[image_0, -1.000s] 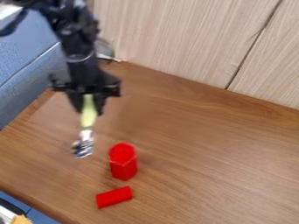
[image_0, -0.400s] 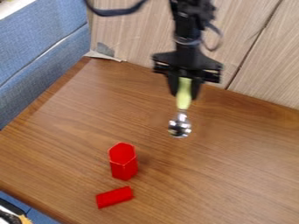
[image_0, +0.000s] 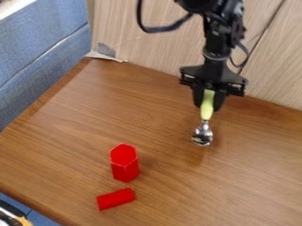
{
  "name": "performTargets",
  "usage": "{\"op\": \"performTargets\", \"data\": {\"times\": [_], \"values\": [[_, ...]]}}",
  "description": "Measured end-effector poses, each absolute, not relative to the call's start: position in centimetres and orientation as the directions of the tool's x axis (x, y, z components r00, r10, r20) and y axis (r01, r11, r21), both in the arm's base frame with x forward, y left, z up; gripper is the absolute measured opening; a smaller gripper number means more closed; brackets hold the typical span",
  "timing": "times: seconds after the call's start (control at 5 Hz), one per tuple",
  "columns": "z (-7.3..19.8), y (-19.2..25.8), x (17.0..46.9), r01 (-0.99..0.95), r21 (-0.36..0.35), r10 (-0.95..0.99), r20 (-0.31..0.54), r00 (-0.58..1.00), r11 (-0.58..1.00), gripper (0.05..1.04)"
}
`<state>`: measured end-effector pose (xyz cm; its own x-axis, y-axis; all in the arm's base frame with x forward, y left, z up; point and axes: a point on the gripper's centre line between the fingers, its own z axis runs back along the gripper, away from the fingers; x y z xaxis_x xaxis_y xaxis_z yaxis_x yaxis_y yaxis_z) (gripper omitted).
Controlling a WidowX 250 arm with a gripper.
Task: Move the yellow spoon to the upper centre of the table
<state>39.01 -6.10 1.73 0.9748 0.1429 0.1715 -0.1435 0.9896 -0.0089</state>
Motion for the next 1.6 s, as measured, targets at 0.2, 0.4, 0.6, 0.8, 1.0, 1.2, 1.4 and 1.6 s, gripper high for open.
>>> {"op": "performTargets", "data": {"times": [0.2, 0.4, 0.6, 0.8, 1.0, 1.2, 1.4, 1.6], "values": [[-0.3, -6.8, 39.4, -0.118, -0.002, 0.117, 0.138, 0.984, 0.993, 0.405], [-0.7, -7.0, 39.7, -0.102, -0.006, 0.101, 0.131, 0.986, 0.995, 0.462], [-0.7, -7.1, 39.7, -0.092, -0.008, 0.092, 0.130, 0.987, 0.996, 0.771], [-1.1, -6.9, 39.1, -0.094, 0.004, 0.093, 0.113, 0.989, 0.996, 0.999], [-0.5, -6.3, 38.4, -0.102, 0.030, 0.097, 0.119, 0.988, 0.994, 1.005], [1.3, -6.4, 38.1, -0.097, 0.003, 0.095, 0.161, 0.982, 0.995, 1.000], [4.9, -5.8, 37.4, -0.119, -0.070, 0.133, 0.239, 0.962, 0.990, 1.000], [6.4, -4.8, 36.2, -0.114, -0.118, 0.144, 0.286, 0.947, 0.986, 1.000]]}}
